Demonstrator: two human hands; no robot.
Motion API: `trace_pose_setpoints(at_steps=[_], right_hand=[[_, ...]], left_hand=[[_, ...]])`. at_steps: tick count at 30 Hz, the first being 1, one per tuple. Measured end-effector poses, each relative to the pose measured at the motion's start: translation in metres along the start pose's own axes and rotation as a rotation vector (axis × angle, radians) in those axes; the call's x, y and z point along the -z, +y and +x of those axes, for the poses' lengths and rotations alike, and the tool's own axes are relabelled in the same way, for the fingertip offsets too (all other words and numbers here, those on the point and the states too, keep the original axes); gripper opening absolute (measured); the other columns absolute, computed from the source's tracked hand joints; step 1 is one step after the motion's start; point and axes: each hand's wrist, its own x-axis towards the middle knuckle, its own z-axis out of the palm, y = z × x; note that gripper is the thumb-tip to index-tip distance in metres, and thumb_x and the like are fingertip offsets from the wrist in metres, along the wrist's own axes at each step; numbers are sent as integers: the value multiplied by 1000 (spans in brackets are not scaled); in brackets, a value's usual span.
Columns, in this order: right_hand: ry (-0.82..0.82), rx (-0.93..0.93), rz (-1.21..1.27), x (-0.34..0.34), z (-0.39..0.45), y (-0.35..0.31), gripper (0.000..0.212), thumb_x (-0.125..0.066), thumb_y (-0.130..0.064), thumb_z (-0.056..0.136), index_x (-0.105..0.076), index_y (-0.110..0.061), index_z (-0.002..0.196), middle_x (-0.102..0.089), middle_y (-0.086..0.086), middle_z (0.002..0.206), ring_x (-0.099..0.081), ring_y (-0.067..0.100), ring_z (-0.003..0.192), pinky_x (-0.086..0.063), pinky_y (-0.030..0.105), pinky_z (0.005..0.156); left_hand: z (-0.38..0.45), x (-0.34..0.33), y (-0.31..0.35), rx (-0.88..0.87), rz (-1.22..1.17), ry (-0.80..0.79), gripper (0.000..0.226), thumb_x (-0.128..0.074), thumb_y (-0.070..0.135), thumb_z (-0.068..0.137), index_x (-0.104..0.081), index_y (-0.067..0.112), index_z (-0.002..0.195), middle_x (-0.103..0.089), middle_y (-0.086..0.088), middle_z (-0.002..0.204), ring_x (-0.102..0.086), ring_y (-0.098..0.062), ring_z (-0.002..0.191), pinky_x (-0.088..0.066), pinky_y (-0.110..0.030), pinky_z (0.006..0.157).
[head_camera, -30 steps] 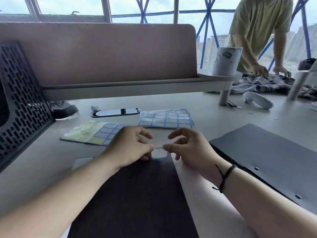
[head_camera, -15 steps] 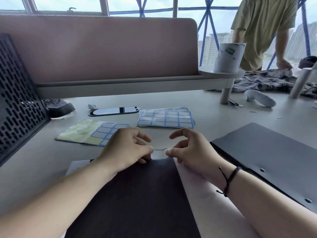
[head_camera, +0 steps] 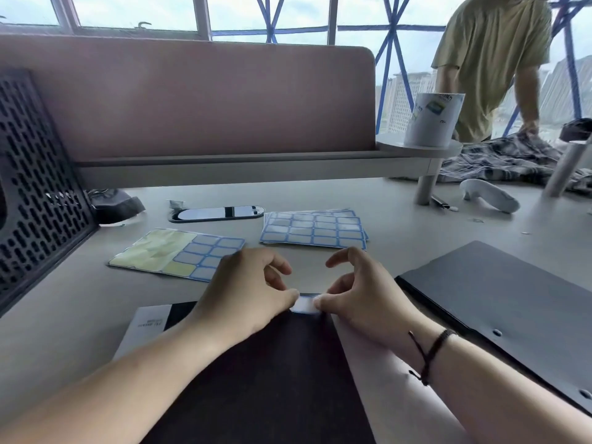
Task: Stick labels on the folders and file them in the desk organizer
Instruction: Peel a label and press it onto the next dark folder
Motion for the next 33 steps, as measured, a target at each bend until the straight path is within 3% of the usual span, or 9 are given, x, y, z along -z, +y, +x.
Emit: trace_pose_setpoints(at_steps=[4,15,23,26,29,31,33], right_hand=[[11,10,-27,-1,0,-1,47,-83,-21,70,-51,-31,103,-74,-2,76,-63,3,61,-42,16,55],[11,27,-39,-3,1,-1,46,-82,-21,70,-50,-31,102,-74,-1,75,-64,5,61,-44,18,58],[36,46,-86,0,4,4,41,-82,-23,68,-55,-31,98,-71,-4,74,-60,2,60,-41,19,58],[7,78,-38,2,4,7,28,-82,-21,69,-63,-30,89,-70,-4,73,-57,2,55,-46,25,57],[-5,172,-149,6,1,6,11,-75,-24,79,-69,-33,84,-66,-13,76,-55,0,60,-43,16,59],[-41,269,-305,7,-5,2,11,-66,-30,87,-71,-38,93,-62,-17,86,-54,-2,68,-39,14,63],[-120,354,-448,7,-12,-2,25,-56,-38,94,-66,-47,115,-55,-16,96,-53,-1,77,-41,23,72]], left_hand=[[-2,-2,-2,-56,38,30,24,-85,26,68,-68,31,85,-67,12,69,-63,1,64,-45,-10,56],[-1,-4,-5,-124,54,19,25,-82,20,70,-69,29,89,-67,11,75,-62,0,72,-50,-15,64],[4,19,-4,-97,266,-185,17,-78,38,76,-69,40,89,-65,18,84,-58,4,74,-39,-12,63],[1,27,2,-162,376,-289,13,-70,40,84,-69,43,96,-62,20,94,-58,2,90,-44,-18,77],[-4,31,7,-232,509,-395,19,-60,43,92,-67,42,109,-56,25,113,-52,1,107,-44,-28,95],[-8,33,11,-250,593,-433,26,-54,46,94,-63,42,118,-54,27,122,-51,-3,115,-44,-33,99],[-13,36,17,-264,692,-479,32,-48,48,96,-58,42,125,-53,24,128,-52,-9,119,-45,-37,99]])
